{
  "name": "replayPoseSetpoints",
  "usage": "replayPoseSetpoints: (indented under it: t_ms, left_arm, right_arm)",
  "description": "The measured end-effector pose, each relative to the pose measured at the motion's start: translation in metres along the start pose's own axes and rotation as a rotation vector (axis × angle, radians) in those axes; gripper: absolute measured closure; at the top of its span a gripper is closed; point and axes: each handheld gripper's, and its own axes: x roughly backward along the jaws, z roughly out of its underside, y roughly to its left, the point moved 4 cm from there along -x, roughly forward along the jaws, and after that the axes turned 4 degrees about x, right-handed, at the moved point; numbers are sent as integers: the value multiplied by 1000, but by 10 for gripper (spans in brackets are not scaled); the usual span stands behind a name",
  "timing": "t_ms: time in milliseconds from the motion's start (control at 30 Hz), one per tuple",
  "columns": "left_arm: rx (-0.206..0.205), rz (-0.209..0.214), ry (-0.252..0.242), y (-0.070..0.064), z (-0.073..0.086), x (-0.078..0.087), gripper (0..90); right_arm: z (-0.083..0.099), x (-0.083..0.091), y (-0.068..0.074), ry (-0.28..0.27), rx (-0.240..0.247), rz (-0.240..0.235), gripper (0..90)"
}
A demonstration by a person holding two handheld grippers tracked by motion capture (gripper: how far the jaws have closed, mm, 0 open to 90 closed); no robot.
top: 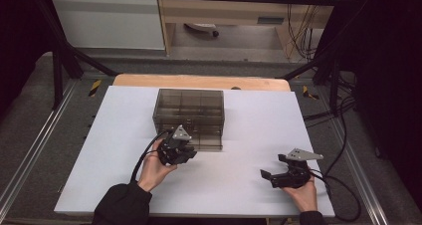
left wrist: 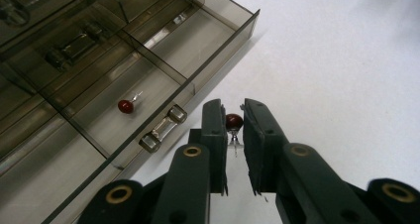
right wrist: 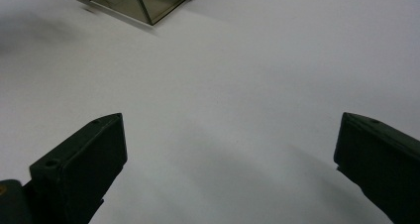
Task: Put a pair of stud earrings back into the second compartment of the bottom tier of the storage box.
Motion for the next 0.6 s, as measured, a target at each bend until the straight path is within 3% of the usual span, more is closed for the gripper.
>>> replayPoseSetpoints:
  t_ms: [600]
  left_arm:
    - [20, -18, -8, 14, -19, 9, 796]
  right_arm:
    - [0, 0, 0, 2, 2, 1, 7]
